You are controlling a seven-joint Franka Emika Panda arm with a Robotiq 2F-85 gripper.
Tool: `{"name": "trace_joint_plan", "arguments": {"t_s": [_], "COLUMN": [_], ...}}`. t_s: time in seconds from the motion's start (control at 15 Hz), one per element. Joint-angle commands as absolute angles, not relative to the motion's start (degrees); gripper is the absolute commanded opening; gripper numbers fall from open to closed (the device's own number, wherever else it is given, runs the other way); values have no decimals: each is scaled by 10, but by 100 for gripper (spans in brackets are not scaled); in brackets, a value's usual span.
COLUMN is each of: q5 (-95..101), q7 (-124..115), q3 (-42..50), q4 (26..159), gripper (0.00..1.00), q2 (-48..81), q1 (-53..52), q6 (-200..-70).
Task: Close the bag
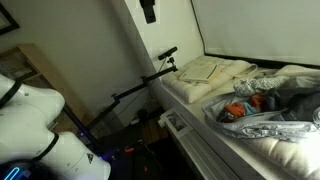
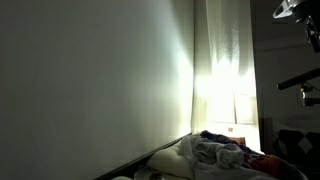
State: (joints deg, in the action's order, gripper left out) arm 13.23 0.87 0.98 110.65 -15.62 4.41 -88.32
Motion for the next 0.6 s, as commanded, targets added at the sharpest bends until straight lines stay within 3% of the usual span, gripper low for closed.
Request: {"name": "trace_joint_plan", "arguments": {"t_s": [0.0,0.53], "q5": [133,134], "q7": [8,8], "q3": [15,14], "q4": [1098,1092], "gripper": [100,100], "q2": [-151,-147], "q1": [37,35], "q6": [-877,-876]}}
